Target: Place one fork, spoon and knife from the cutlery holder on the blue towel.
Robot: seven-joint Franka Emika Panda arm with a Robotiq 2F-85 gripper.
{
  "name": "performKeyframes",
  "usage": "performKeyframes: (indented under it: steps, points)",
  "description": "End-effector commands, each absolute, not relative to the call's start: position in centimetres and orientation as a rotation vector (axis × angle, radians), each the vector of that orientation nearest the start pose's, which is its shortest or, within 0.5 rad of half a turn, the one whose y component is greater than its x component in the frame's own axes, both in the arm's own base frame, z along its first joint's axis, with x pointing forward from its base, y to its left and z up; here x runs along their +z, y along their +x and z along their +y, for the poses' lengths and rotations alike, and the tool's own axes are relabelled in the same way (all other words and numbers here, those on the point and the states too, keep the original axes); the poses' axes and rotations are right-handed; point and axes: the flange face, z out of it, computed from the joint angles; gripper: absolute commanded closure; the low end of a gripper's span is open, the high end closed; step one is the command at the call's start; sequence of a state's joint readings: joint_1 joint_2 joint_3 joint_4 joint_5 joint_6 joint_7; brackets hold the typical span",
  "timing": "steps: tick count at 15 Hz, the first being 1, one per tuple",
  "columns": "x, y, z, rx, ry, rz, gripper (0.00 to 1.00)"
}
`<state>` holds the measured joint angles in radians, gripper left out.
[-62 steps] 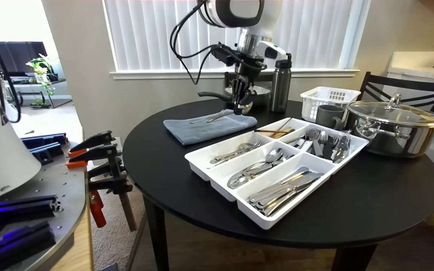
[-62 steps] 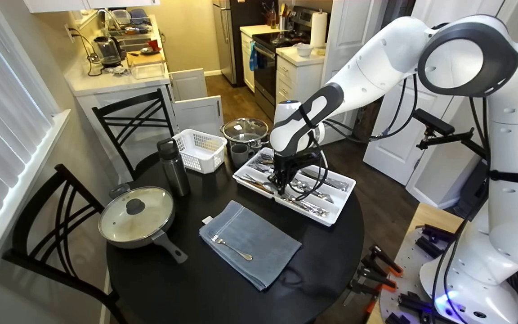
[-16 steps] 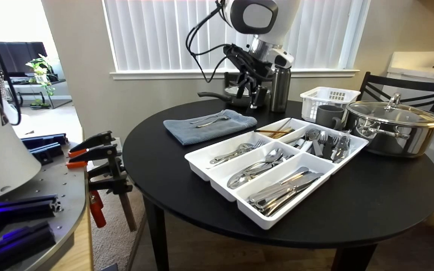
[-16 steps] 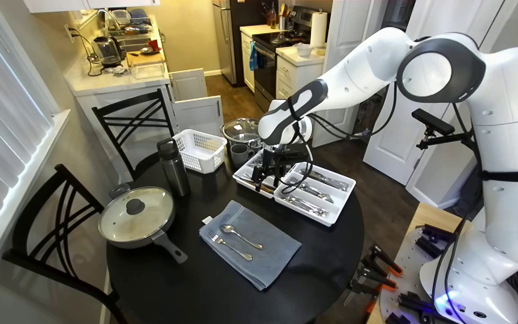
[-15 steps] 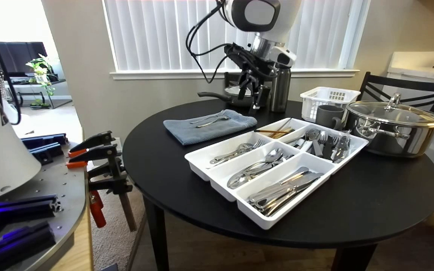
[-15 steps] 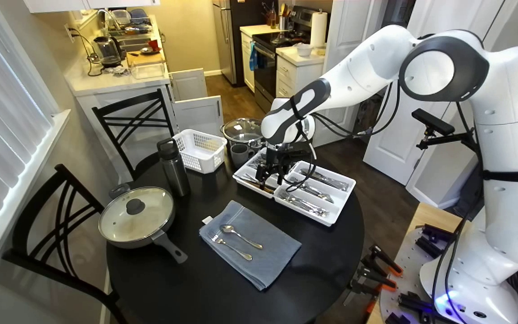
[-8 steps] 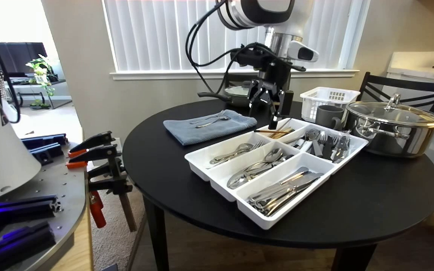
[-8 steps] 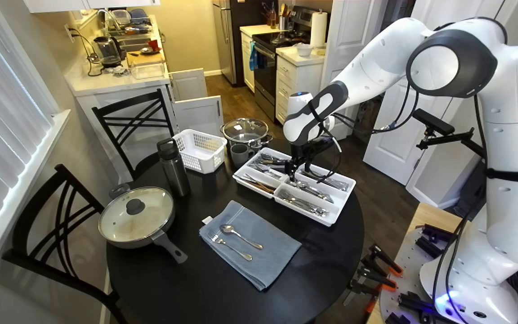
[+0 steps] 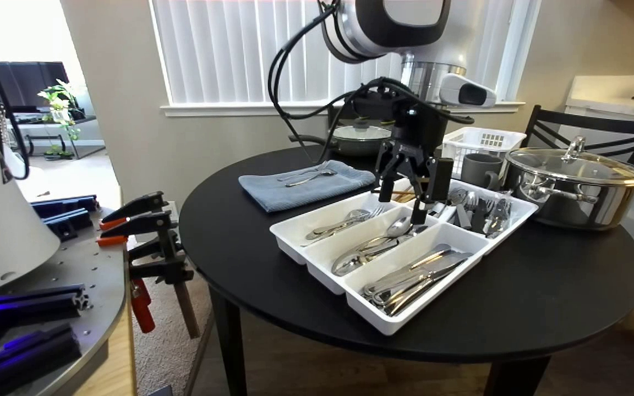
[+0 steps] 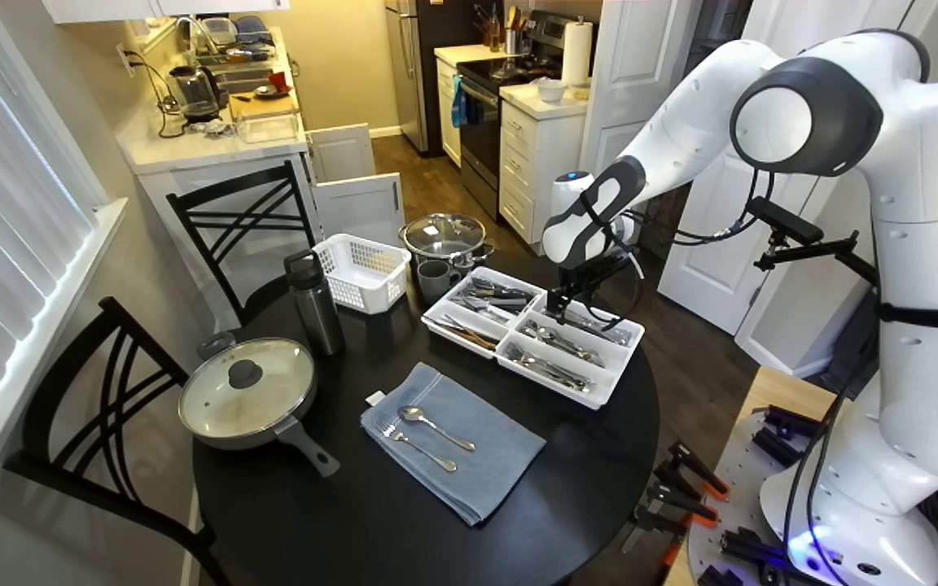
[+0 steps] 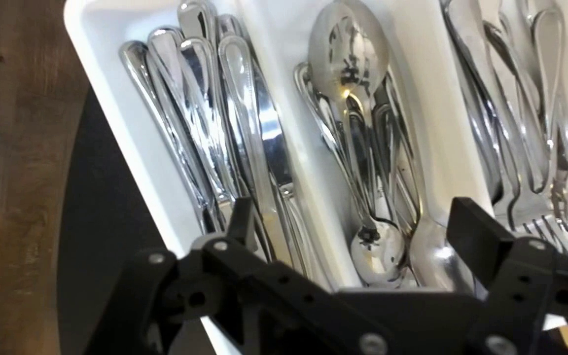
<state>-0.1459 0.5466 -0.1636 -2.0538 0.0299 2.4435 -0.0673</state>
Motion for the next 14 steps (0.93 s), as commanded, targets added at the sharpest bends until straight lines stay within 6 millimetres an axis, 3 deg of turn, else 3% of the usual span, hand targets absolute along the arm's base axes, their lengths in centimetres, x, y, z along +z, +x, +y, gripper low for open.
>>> performKeyframes:
  steps: [1,14]
  points:
    - [15.0,53.82,-18.68,0.237,-3.162,0.462,0.0]
    - [14.16,53.96,-19.14,0.209,-3.175,0.545,0.0]
